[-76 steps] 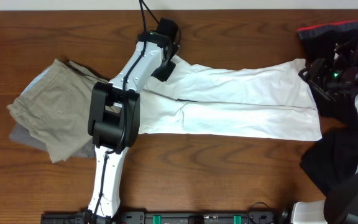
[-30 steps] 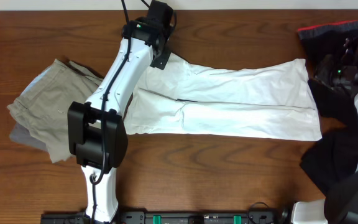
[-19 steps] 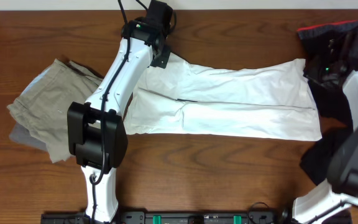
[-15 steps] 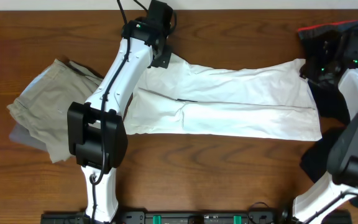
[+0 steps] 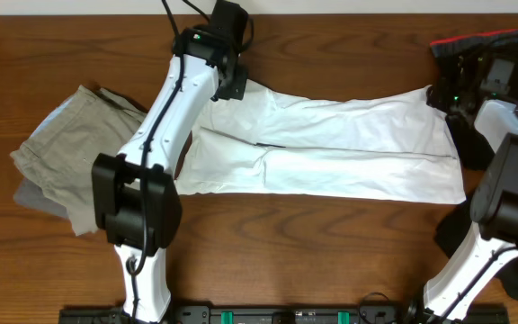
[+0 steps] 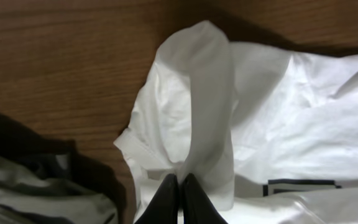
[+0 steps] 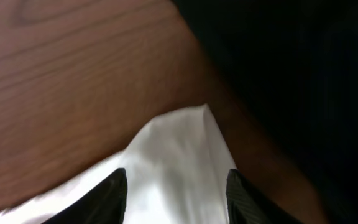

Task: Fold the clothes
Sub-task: 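Grasp the shirt's right end with the right gripper and pull it right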

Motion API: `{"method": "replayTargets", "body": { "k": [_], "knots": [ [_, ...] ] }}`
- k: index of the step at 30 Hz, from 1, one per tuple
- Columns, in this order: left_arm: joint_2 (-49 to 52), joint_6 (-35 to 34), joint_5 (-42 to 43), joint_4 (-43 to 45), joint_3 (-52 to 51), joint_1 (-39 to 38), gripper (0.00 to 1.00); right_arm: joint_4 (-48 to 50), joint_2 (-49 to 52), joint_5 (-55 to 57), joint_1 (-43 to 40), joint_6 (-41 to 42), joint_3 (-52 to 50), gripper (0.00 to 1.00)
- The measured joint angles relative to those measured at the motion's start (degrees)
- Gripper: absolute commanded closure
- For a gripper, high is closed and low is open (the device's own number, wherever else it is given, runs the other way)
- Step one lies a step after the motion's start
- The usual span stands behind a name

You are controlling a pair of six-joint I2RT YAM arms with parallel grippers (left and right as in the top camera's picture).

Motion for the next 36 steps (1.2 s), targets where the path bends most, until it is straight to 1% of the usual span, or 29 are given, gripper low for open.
{"method": "replayTargets", "body": {
  "k": [6, 9, 13, 15, 19, 21, 25, 30, 36],
  "knots": [
    [-4.0, -0.22, 0.0, -0.07, 0.0, 0.0, 0.94, 5.05, 3.28, -0.24, 0.0, 0.15, 0.04, 0.54],
    [-4.85, -0.24, 0.02, -0.33, 0.0, 0.0, 0.94, 5.57, 3.37, -0.46, 0.0, 0.15, 0.04, 0.57],
    [-4.9, -0.39, 0.02, -0.61, 0.0, 0.0, 0.94, 6.25, 3.45, -2.67, 0.0, 0.39, 0.04, 0.64],
    [-4.9, -0.5, 0.02, -0.61, 0.0, 0.0, 0.94, 6.27, 3.56, -3.48, 0.0, 0.37, 0.04, 0.7],
    [-4.9, -0.85, 0.02, -1.01, 0.0, 0.0, 0.94, 6.12, 4.07, -4.98, 0.0, 0.39, 0.04, 0.9],
    [-4.9, -1.07, 0.02, -1.11, 0.0, 0.0, 0.94, 5.9, 4.2, -5.27, 0.0, 0.48, 0.04, 0.98],
    [-4.9, -1.22, 0.02, -1.53, 0.0, 0.0, 0.94, 4.92, 4.22, -5.62, -0.13, 0.83, 0.04, 0.99],
    [-4.9, -1.27, 0.02, -1.77, 0.0, 0.0, 0.94, 1.18, 2.01, -6.05, -1.11, 0.92, 0.0, 0.99],
    [-4.9, -1.27, 0.02, -2.12, 0.0, 0.0, 0.94, -4.09, -7.63, -6.27, -5.09, 1.05, -0.02, 0.99]
  ]
}}
